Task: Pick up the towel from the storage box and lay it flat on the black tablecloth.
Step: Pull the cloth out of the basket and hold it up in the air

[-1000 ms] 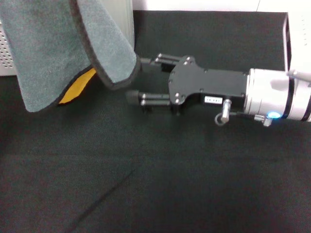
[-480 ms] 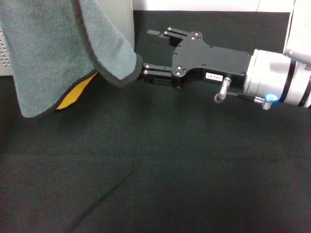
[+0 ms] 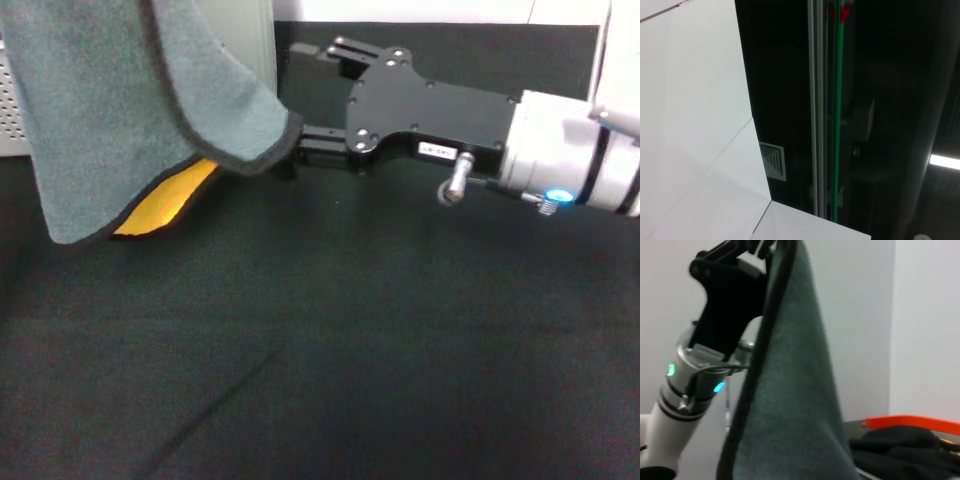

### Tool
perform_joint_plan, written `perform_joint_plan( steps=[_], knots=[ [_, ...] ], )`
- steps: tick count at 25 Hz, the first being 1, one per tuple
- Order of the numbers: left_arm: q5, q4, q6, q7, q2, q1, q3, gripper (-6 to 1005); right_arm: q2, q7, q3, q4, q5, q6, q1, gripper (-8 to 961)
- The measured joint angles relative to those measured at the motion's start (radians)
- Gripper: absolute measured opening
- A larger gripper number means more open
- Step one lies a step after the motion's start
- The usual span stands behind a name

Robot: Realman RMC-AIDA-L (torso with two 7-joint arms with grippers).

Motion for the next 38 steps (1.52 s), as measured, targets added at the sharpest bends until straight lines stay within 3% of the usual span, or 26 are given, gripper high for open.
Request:
perform_joint_plan(
  steps=[5,12,22,29,38],
  knots=[
    [-0.003,-0.001,0.000,0.006,0.000,-0.001,-0.001,18,0.000,-0.005,0.018,-0.015,0.007,0.000,-0.039,766],
    [-0.002,-0.002,-0.013,0.009,-0.001,-0.005,-0.001,18,0.000,-0.049,-0.016,-0.042,0.008,0.100,-0.023,766],
    [0.002,-0.013,-0.015,0.010,-0.002,-0.004,0.003,18,0.000,-0.178,0.005,-0.042,0.170,0.121,-0.122,766],
    [0.003,-0.035,-0.015,0.013,-0.002,-0.017,0.005,18,-0.001,-0.177,-0.058,-0.010,0.164,0.117,-0.071,764],
    [0.005,-0.057,-0.015,0.031,-0.002,-0.017,0.005,18,-0.001,-0.184,-0.104,-0.034,0.161,0.120,-0.065,754]
  ],
)
